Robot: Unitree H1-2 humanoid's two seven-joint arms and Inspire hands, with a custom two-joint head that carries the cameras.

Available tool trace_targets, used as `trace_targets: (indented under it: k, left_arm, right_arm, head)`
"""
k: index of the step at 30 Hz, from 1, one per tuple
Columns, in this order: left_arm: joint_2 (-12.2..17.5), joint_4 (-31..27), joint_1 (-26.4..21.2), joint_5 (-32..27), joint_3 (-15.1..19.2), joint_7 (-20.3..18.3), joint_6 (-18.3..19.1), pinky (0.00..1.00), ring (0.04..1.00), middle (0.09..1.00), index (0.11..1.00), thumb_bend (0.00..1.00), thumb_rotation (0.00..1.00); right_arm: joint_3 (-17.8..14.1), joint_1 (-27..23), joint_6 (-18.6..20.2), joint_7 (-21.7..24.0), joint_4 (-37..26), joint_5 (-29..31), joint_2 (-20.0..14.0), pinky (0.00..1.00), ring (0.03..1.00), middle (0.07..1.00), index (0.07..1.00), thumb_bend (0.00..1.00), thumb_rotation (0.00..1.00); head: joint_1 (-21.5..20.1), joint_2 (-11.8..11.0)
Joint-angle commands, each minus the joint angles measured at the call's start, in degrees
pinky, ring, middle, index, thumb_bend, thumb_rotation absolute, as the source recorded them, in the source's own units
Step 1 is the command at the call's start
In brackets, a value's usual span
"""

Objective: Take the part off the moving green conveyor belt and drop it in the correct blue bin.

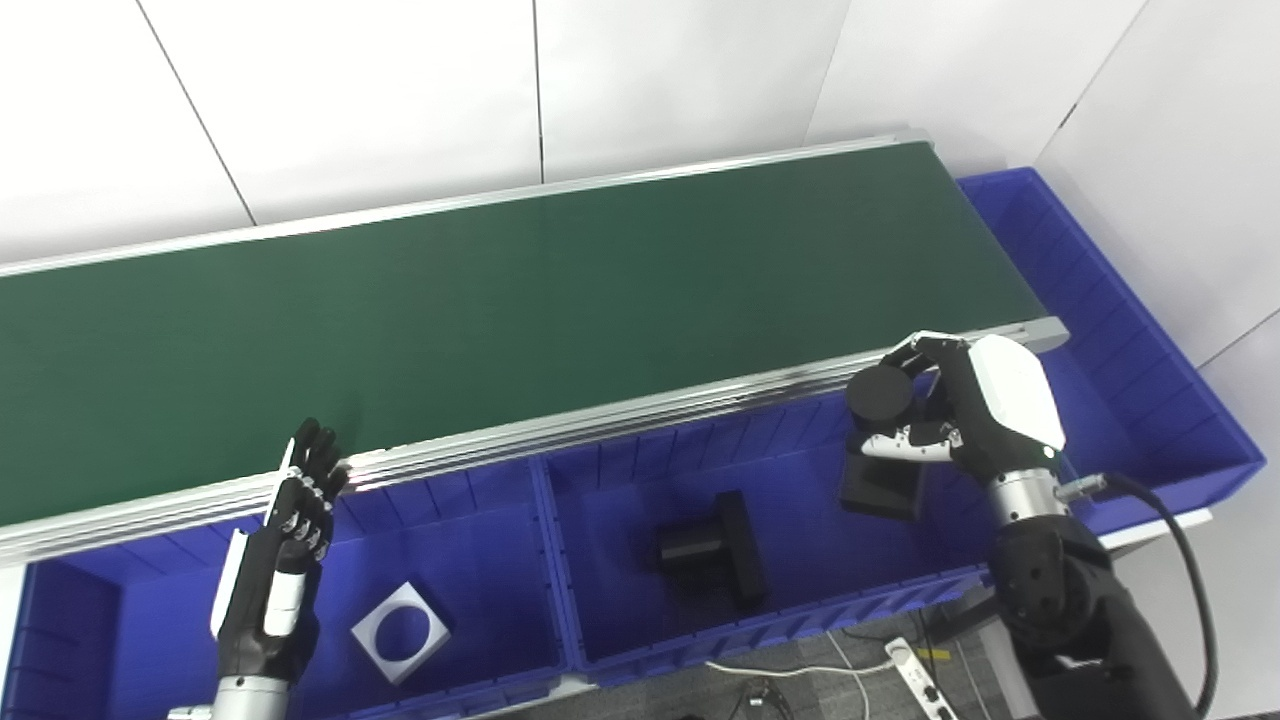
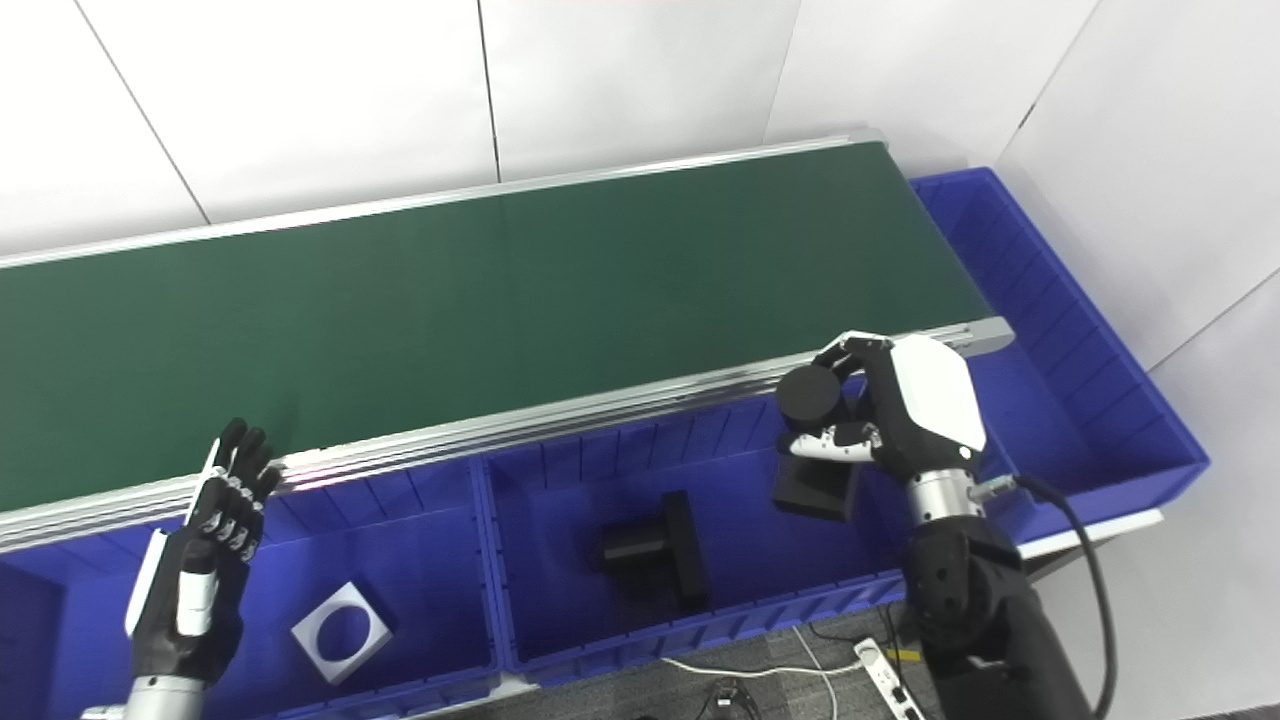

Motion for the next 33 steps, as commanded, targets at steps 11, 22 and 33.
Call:
trace_targets:
  k: [11, 22, 33]
  left_arm:
    - [-0.6, -2.6, 0.1, 0.9, 0.0, -0.5, -1.9, 1.00, 1.000, 0.993, 1.000, 0.86, 0.88]
    - [-0.9, -3.6, 0.5, 1.2, 0.0, -0.3, -1.9, 1.00, 1.000, 0.997, 1.000, 0.85, 0.89]
    - [-1.0, -3.7, 0.3, 0.7, 0.3, -0.6, -1.9, 1.00, 1.000, 0.992, 1.000, 0.88, 0.89]
  right_arm:
    - [10.2, -5.5, -2.9, 4.6, 6.3, -5.9, -8.4, 0.23, 0.301, 0.428, 0.512, 0.52, 0.00]
    - [16.7, -10.9, -1.7, 6.6, 14.5, -8.7, -9.5, 0.22, 0.285, 0.472, 0.485, 0.53, 0.00]
    - [17.7, -12.0, 4.6, 17.1, 14.2, -9.4, -10.4, 0.48, 0.560, 0.602, 0.641, 0.84, 0.30]
  head:
    - [0.2, 0.3]
    - [0.3, 0.7]
    - [0.7, 0.7]
